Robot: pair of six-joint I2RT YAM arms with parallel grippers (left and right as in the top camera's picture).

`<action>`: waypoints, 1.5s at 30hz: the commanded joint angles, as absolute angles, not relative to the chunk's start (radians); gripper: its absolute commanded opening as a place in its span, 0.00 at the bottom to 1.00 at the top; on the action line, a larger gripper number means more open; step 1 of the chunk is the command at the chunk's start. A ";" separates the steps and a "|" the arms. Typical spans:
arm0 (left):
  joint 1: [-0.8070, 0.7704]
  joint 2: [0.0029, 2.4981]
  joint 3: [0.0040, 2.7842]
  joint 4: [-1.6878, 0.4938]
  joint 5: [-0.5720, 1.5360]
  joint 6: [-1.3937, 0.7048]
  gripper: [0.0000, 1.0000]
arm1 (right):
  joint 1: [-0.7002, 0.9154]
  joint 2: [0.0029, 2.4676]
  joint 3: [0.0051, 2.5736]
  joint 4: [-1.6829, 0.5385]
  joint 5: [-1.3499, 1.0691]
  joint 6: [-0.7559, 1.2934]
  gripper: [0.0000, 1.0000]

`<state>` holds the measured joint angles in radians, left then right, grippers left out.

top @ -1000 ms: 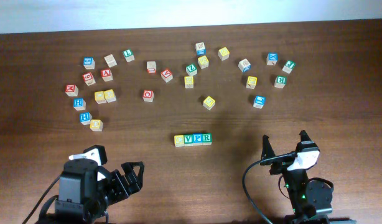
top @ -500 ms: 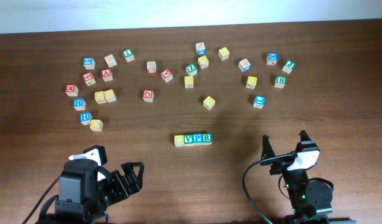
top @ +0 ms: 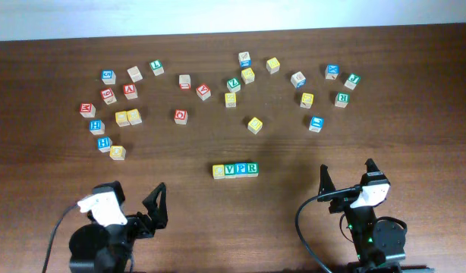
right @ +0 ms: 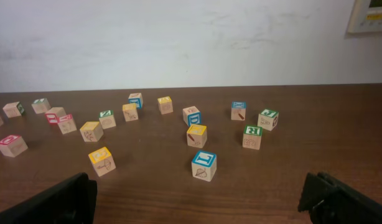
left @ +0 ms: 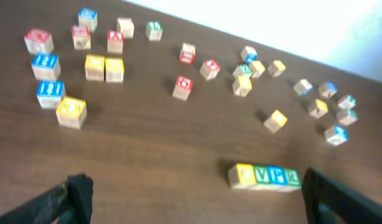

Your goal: Spell out CVPR

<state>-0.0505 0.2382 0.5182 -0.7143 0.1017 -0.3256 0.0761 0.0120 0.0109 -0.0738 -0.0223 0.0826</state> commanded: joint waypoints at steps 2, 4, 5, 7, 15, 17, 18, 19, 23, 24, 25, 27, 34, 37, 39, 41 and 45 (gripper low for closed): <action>-0.008 0.191 0.336 -0.430 0.112 -0.204 0.98 | 0.072 0.003 0.006 -0.079 -0.017 0.082 0.98; 0.004 0.120 0.232 -0.295 0.112 -0.204 0.98 | 0.072 0.003 0.006 -0.079 -0.017 0.082 0.98; 0.004 0.097 0.203 -0.250 0.113 -0.204 0.99 | 0.072 0.003 0.006 -0.079 -0.017 0.082 0.98; 0.004 0.039 0.137 -0.172 0.117 -0.203 0.98 | 0.072 0.003 0.006 -0.079 -0.017 0.082 0.98; 0.003 0.005 0.010 -0.079 0.025 -0.080 0.98 | 0.072 0.003 0.006 -0.079 -0.017 0.082 0.98; 0.003 0.005 0.009 -0.080 0.005 -0.080 0.98 | 0.072 0.003 0.006 -0.079 -0.017 0.082 0.98; 0.003 0.005 0.008 -0.079 -0.025 -0.042 0.98 | 0.072 0.003 0.006 -0.079 -0.017 0.082 0.98; 0.003 0.005 0.008 -0.075 -0.051 0.018 0.99 | 0.072 0.003 0.006 -0.079 -0.017 0.082 0.98; 0.003 0.005 0.008 -0.067 -0.161 0.016 0.98 | 0.072 0.003 0.006 -0.079 -0.017 0.082 0.98; 0.003 0.005 0.008 -0.068 -0.154 0.016 0.98 | 0.072 0.004 0.006 -0.079 -0.017 0.082 0.98; 0.003 0.005 0.008 -0.069 -0.146 0.016 0.99 | 0.072 0.004 0.006 -0.079 -0.017 0.082 0.98; 0.003 0.005 0.008 -0.076 -0.117 0.015 0.99 | 0.072 0.003 0.006 -0.079 -0.017 0.082 0.98; 0.003 0.005 0.009 -0.078 -0.103 0.015 0.99 | 0.072 0.003 0.006 -0.079 -0.017 0.082 0.98; 0.003 0.005 0.009 -0.080 -0.091 0.015 0.99 | 0.072 0.003 0.006 -0.079 -0.017 0.082 0.98; 0.005 0.005 0.009 -0.080 -0.094 0.015 0.98 | 0.072 0.003 0.006 -0.079 -0.017 0.082 0.98; 0.005 0.005 0.009 -0.075 -0.094 0.016 0.99 | 0.072 0.003 0.006 -0.079 -0.017 0.082 0.98; 0.005 0.005 0.009 -0.075 -0.094 0.016 0.98 | 0.072 0.003 0.006 -0.079 -0.017 0.082 0.98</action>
<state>-0.0021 0.0143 0.0185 -0.0784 -0.1047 0.0010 0.0761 0.0113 0.0109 -0.0738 -0.0223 0.0818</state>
